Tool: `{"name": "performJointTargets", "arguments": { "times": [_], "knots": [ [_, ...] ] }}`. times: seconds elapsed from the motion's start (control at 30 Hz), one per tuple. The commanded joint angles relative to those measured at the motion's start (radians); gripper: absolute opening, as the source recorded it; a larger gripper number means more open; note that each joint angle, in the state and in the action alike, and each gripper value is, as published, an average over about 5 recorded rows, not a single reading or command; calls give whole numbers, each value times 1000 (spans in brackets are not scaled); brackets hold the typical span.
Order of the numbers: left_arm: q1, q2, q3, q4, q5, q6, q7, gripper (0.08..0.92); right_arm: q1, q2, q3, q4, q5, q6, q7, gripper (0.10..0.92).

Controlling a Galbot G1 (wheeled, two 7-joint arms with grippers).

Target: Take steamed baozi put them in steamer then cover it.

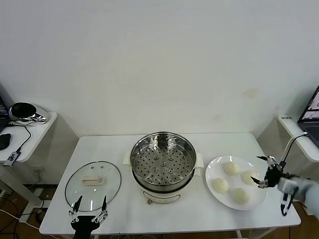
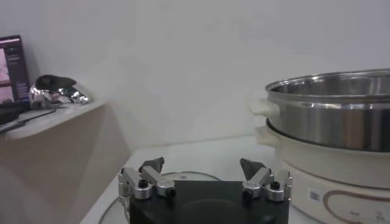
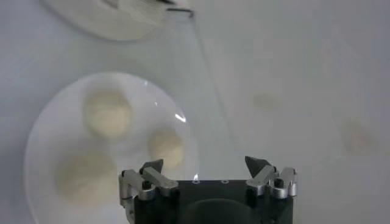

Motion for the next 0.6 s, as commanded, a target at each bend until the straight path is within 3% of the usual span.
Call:
{"name": "performJointTargets", "arguments": {
  "times": [0.03,0.6],
  "knots": [
    [-17,11,-8,1,14,10,-1,823,504,-147,-465,-273,-17,42,-312,823],
    [6,7,-43,-6,26,2,8,823,913,214,-886,-614,-82,108,-367,823]
  ]
}}
